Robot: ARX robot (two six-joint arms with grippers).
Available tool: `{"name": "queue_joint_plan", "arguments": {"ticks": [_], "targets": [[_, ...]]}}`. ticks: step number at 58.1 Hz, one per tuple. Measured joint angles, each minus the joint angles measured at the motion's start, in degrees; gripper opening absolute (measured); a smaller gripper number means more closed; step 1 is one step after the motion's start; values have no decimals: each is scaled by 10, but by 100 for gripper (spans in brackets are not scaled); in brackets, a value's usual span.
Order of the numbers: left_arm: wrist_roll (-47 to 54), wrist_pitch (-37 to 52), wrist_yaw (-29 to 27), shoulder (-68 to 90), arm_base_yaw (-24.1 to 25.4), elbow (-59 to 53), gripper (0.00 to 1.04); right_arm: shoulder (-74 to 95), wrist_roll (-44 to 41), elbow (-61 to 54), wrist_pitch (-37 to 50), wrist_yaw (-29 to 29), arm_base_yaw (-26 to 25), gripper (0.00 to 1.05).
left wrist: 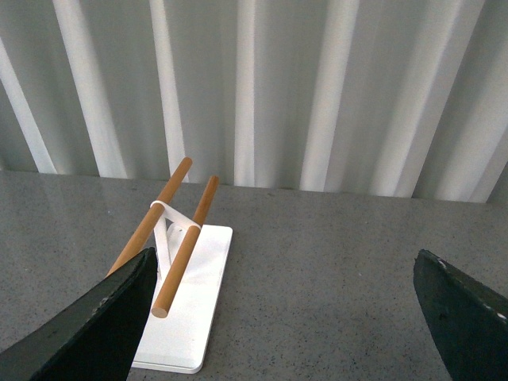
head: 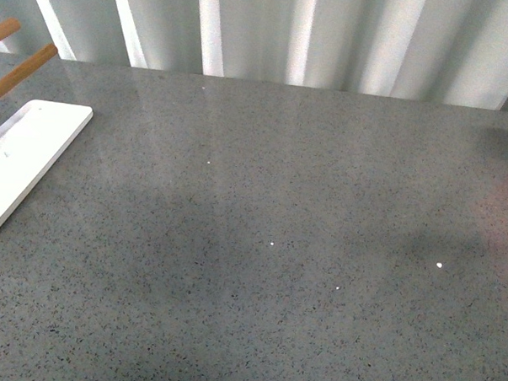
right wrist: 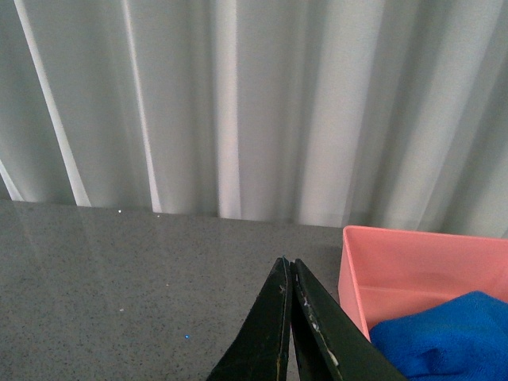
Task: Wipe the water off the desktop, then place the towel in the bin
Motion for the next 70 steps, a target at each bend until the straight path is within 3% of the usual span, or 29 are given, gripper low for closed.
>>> {"name": "queue_joint_plan", "arguments": {"ticks": [50, 56, 70], "targets": [[0, 0, 0, 0, 0, 0, 98, -209, 3, 0, -205, 6, 0, 3], [0, 0, 0, 0, 0, 0, 98, -281, 4, 0, -295, 6, 0, 3], [0, 0, 0, 0, 0, 0, 98, -303, 5, 0, -302, 7, 0, 4]]}}
